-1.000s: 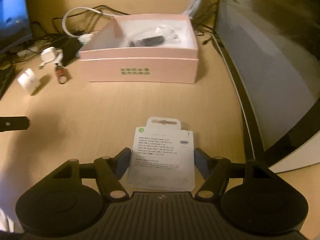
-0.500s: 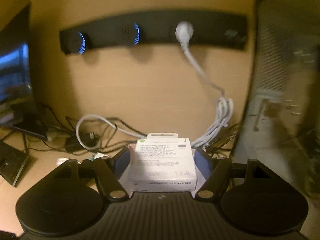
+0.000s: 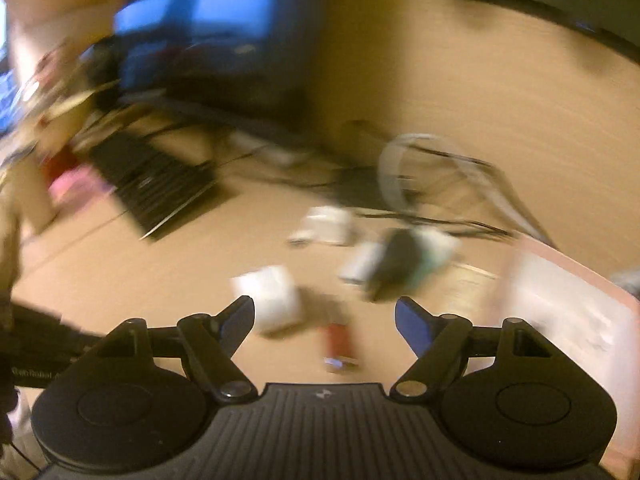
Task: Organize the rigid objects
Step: 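Grasp the white round jar with the right gripper while the left gripper grasps the red tube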
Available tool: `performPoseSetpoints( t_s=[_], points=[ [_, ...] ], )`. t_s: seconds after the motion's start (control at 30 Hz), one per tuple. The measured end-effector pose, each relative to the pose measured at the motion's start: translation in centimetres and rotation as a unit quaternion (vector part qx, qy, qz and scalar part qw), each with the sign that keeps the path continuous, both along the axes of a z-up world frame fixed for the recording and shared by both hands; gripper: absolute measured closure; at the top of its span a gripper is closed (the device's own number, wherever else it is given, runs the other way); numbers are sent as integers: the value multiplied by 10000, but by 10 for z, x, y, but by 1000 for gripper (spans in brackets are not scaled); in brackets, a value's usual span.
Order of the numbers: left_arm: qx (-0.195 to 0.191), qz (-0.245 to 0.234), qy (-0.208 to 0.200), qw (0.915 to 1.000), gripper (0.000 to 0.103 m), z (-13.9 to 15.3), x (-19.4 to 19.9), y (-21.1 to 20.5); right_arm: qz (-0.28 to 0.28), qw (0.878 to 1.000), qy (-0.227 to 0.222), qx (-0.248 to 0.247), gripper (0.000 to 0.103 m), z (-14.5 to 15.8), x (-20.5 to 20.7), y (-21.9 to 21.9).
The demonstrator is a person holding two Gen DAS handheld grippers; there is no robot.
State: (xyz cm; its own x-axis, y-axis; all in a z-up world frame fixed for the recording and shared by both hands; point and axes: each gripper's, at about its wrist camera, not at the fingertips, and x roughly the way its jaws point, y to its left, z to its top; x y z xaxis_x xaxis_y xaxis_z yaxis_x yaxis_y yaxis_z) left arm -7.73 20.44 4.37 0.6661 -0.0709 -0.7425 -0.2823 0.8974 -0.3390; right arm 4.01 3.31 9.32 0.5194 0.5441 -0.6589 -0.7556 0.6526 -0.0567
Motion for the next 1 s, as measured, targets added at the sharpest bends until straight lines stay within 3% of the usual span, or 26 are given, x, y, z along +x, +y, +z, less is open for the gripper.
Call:
performPoseSetpoints(
  t_s=[0.1, 0.17, 0.23, 0.27, 0.33, 0.53, 0.73, 1.0],
  points=[
    [-5, 49, -57, 10000, 77, 2, -8, 5, 366, 9984, -287, -310, 25, -19, 1, 41],
    [-5, 57, -94, 9999, 77, 2, -12, 7, 480, 9968, -397, -507, 32, -31, 5, 61],
    [9, 43, -124, 9999, 77, 3, -14, 9, 457, 9958, -404, -687, 61, -37, 8, 68],
    [7, 25, -128, 9999, 77, 2, -13, 9, 452, 9962, -335, -667, 64, -36, 8, 65],
    [2, -47, -115, 9999, 77, 1, -10, 8, 372, 9984, -33, -428, 65, -30, 8, 49],
    [-119, -600, -278, 9977, 77, 7, 37, -19, -520, 9982, 189, -227, 65, -21, -10, -46],
    [-509, -598, -330, 9964, 77, 14, 114, -58, -1835, 9820, 64, -442, 65, -25, -25, -124],
    [357, -394, 152, 9985, 77, -1, 179, -93, -2692, 9626, 68, -308, 65, -27, -42, -173]
  ],
)
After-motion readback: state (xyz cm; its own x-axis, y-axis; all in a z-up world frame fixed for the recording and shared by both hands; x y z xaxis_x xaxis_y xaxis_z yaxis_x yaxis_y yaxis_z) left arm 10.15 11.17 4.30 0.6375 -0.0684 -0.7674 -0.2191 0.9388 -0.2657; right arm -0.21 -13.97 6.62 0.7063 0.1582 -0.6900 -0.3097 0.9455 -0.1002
